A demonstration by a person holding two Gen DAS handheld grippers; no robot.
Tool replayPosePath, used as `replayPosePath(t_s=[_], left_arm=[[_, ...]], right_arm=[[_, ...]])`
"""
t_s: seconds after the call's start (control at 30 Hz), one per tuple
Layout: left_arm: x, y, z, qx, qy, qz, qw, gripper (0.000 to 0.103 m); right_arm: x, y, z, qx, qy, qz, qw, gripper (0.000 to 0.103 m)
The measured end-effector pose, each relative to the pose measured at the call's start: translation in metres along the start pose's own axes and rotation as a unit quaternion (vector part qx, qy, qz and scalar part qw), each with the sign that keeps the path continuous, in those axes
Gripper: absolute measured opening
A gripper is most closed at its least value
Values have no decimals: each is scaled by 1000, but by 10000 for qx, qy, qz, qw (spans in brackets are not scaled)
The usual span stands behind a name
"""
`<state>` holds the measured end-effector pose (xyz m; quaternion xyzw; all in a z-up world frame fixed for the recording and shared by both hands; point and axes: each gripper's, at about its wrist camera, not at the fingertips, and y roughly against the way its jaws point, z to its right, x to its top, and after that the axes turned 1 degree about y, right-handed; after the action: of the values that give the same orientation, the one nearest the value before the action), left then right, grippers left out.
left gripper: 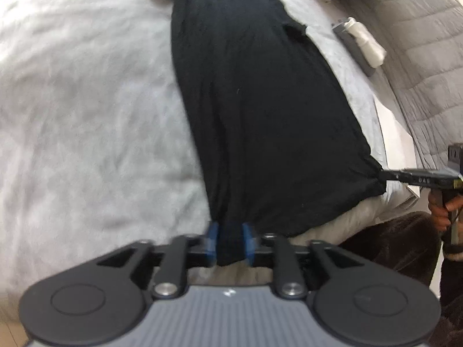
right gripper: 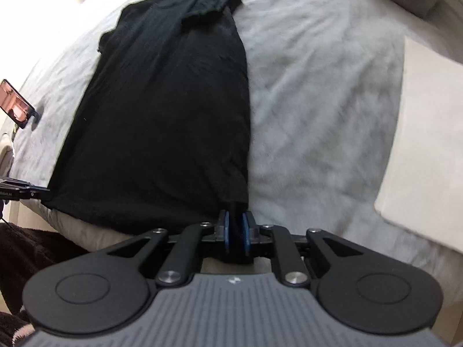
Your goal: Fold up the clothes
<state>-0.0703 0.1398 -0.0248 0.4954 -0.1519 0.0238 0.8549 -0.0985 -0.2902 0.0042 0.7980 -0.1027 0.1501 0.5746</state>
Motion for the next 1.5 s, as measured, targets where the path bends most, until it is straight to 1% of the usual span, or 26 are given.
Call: replayPosePath(t_s=[0.03, 0.07, 0.1, 0.17, 0.23, 0.3, 0.4, 0.47, 0.53, 0.63, 0.77, 0.83, 0.87, 0.93, 0.97, 1.03, 1.1, 1.13, 1.17, 1.23, 1.3, 1.33, 1.37, 1.4, 1.43, 1.5], left_arm=[[6, 1, -2, 56, -34, 86, 9999, 40], [12, 2, -5, 111, -68, 172, 9998, 41], [19, 1, -9, 146, -38, 243, 9996, 42], [39, -5, -21, 176, 184, 349, 9991, 42], [64, -12, -31, 229, 330, 553, 9977, 42], [88, -20, -42, 270, 490, 799, 9952, 42], [125, -29, -58, 251, 901, 1198, 9884, 42], [144, -32, -66, 311, 1089, 1473, 9826, 42], [161, -35, -73, 358, 1243, 1715, 9767, 42], [183, -43, -80, 333, 1409, 1969, 9697, 42], [203, -50, -85, 398, 1421, 2205, 9642, 39], [212, -52, -90, 441, 1426, 2286, 9620, 32], [216, -52, -92, 483, 1440, 2343, 9602, 30], [221, -53, -95, 606, 1483, 2456, 9560, 20], [223, -54, -97, 651, 1510, 2514, 9538, 18], [226, -57, -100, 731, 1493, 2631, 9503, 5], [229, -59, -100, 875, 1368, 2707, 9489, 3], [232, -59, -99, 940, 1298, 2695, 9496, 3], [235, -57, -98, 1026, 1246, 2665, 9502, 2], [238, -48, -96, 1339, 1109, 2680, 9476, 2], [241, -38, -96, 1697, 890, 2772, 9415, 2], [241, -35, -98, 1845, 841, 2799, 9384, 3], [242, -32, -102, 1989, 841, 2820, 9348, 4], [243, -31, -107, 2104, 920, 2821, 9315, 10], [243, -29, -113, 2189, 1029, 2807, 9288, 12], [242, -27, -121, 2321, 1226, 2800, 9234, 11]], right_arm=[[3, -1, 0, -51, 52, 90, 9999, 40], [7, -2, -1, -122, 114, 185, 9997, 47], [11, -4, -2, -169, 177, 258, 9994, 47], [23, -12, -2, -183, 203, 339, 9991, 47], [39, -23, -3, -129, 182, 425, 9988, 47], [57, -36, -5, -167, 227, 575, 9980, 47], [86, -57, -11, -223, 279, 812, 9961, 47], [106, -70, -15, -234, 291, 961, 9947, 47], [124, -81, -17, -178, 270, 1139, 9930, 47], [148, -94, -18, -3, 168, 1315, 9912, 48], [173, -105, -13, 225, -32, 1526, 9880, 48], [185, -110, -5, 384, -255, 1614, 9858, 48], [191, -112, -2, 474, -382, 1673, 9840, 48], [203, -116, 6, 650, -655, 1787, 9796, 48], [207, -116, 11, 731, -780, 1842, 9770, 48], [215, -119, 18, 869, -981, 1923, 9726, 48], [224, -126, 22, 1040, -1157, 1858, 9702, 48], [225, -128, 22, 1158, -1243, 1781, 9692, 46], [227, -130, 22, 1234, -1298, 1724, 9686, 41], [229, -127, 16, 1181, -1227, 1685, 9709, 40], [230, -118, 6, 926, -935, 1786, 9751, 40], [229, -114, 2, 792, -782, 1848, 9765, 42], [229, -111, -2, 673, -658, 1889, 9775, 47], [229, -108, -5, 563, -550, 1930, 9780, 48], [228, -106, -8, 493, -481, 1967, 9780, 48], [228, -105, -14, 451, -346, 2010, 9780, 49]])
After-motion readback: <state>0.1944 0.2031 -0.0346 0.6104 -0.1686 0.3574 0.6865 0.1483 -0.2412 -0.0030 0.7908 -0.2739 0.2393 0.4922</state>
